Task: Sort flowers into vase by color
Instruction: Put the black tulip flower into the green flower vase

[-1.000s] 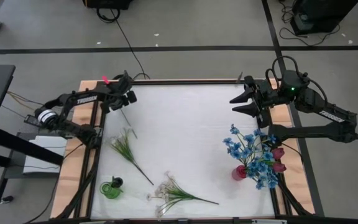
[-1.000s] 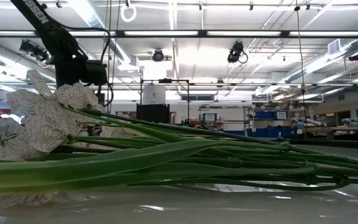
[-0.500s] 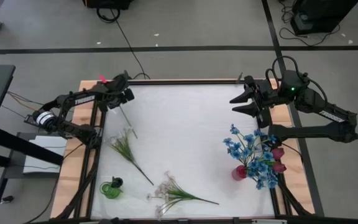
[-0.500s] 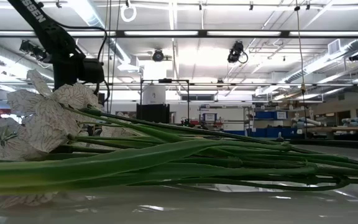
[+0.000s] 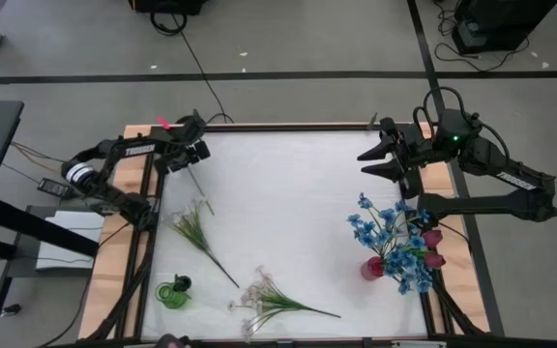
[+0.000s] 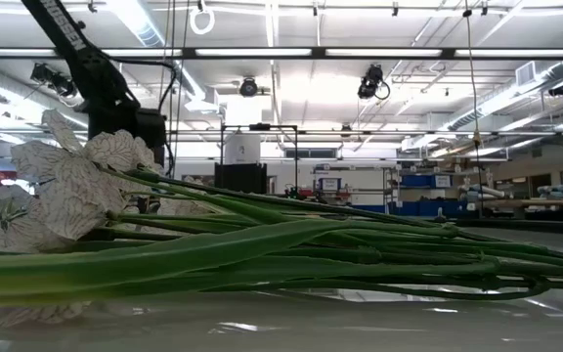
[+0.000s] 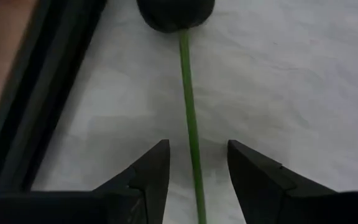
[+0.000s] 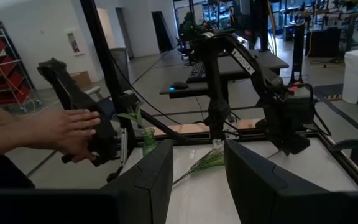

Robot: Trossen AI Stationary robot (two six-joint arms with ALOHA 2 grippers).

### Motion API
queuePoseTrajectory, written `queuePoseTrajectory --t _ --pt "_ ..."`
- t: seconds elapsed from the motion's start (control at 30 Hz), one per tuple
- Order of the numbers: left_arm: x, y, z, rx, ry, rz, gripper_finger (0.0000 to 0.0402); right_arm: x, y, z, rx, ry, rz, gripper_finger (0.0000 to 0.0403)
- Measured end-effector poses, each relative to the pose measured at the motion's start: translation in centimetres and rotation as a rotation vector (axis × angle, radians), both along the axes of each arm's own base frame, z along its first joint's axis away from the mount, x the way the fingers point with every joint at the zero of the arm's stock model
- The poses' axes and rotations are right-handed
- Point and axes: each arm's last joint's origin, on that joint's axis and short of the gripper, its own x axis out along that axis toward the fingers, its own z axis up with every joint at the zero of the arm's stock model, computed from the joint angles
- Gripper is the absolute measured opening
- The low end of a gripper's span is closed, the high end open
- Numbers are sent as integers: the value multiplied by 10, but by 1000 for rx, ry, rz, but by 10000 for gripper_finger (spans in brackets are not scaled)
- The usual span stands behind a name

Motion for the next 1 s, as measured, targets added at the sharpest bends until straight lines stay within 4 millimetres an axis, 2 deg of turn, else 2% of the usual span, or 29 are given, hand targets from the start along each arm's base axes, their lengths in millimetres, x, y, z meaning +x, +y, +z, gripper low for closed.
queuePoseTrajectory --t 0.17,0.27,0.37,0.53,0.6,0.8,1.0 --pt "4 4 -7 -8 17 -44 165 0 0 0 0 1 0 151" --pt "4 5 -8 -2 21 -79 147 0 0 0 0 0 0 151" --pt "5 5 -6 7 20 -124 112 0 0 0 0 0 0 151" --pt "4 4 1 41 -7 -133 29 0 0 0 0 0 0 151" --pt "4 4 6 66 -21 -137 11 0 0 0 0 0 0 151" --pt "3 -6 27 115 -41 -272 10 0 0 0 0 0 0 151" --pt "0 -34 55 147 -69 -396 8 0 0 0 0 0 -1 151"
